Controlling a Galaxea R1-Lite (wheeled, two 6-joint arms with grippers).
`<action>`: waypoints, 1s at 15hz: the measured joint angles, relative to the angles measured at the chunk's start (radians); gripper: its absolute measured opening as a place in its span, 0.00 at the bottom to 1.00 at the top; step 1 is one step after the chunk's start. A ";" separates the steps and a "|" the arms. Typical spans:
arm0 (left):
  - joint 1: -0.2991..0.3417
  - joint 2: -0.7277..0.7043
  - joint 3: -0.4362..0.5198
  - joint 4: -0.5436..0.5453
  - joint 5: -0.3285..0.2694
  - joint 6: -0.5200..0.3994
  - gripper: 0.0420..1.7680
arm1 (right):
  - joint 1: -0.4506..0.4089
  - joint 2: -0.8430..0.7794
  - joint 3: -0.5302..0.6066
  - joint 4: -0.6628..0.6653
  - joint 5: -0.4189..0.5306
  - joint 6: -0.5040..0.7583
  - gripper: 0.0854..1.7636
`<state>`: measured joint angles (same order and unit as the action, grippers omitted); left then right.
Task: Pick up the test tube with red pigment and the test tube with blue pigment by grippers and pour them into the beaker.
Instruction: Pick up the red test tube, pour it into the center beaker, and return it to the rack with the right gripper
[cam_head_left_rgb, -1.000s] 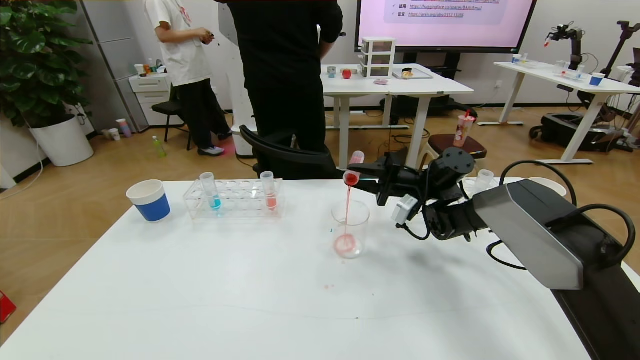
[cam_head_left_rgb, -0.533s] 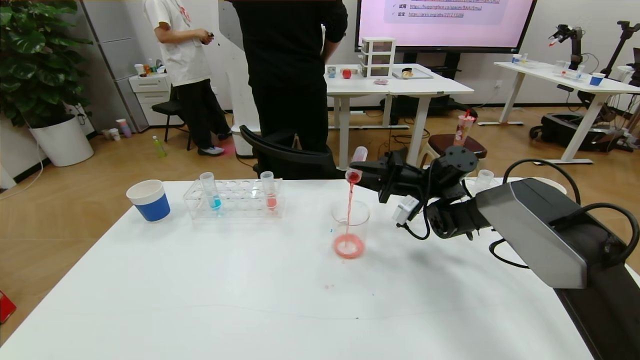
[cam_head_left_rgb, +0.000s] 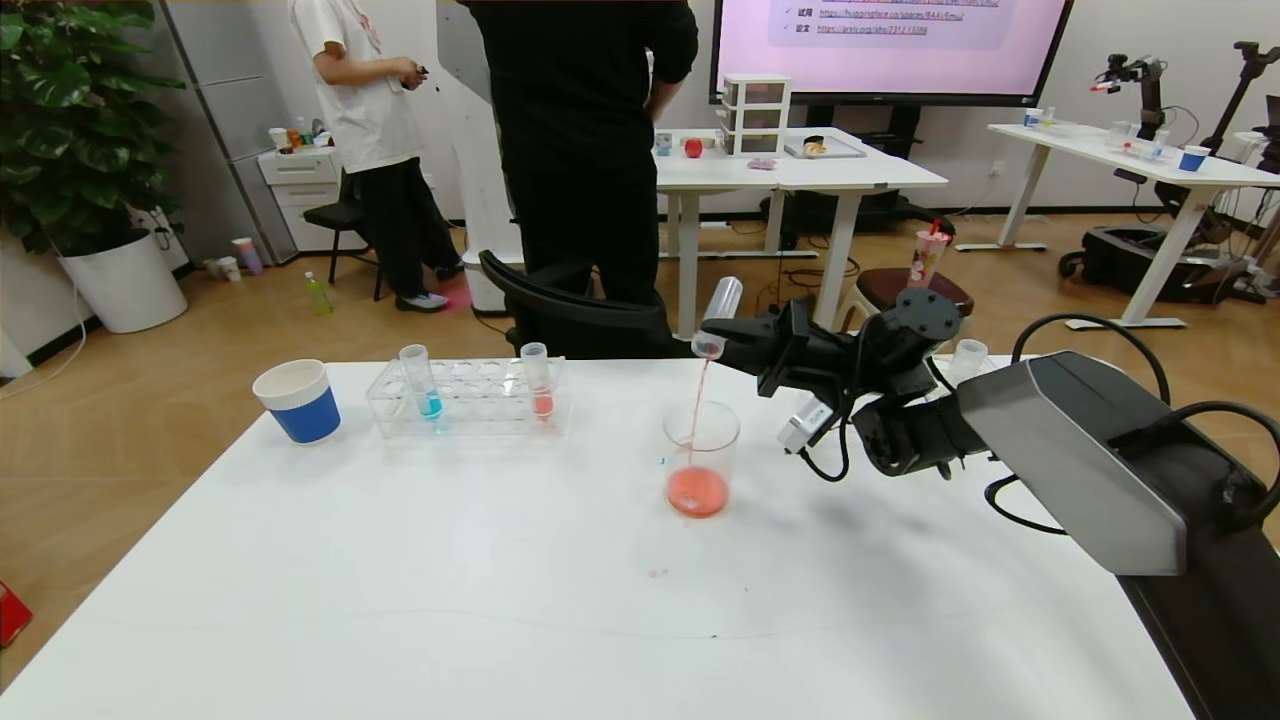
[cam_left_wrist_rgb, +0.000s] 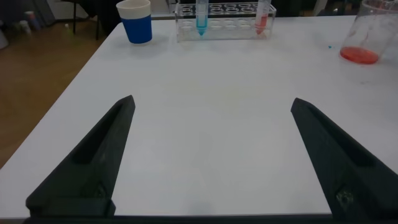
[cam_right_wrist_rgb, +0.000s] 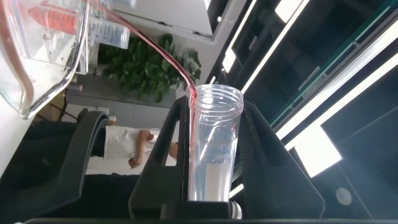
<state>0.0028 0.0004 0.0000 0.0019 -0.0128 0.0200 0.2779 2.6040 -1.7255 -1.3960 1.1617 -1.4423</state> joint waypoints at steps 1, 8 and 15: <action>0.000 0.000 0.000 0.000 0.000 0.000 0.99 | 0.004 -0.001 0.004 -0.002 -0.007 -0.002 0.24; 0.000 0.000 0.000 0.000 -0.001 0.000 0.99 | 0.015 -0.061 0.020 -0.049 -0.138 0.307 0.24; 0.000 0.000 0.000 0.000 0.000 0.000 0.99 | 0.019 -0.229 0.377 -0.162 -0.557 0.761 0.24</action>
<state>0.0028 0.0004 0.0000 0.0019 -0.0130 0.0200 0.2968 2.3755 -1.3489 -1.5581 0.6051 -0.6815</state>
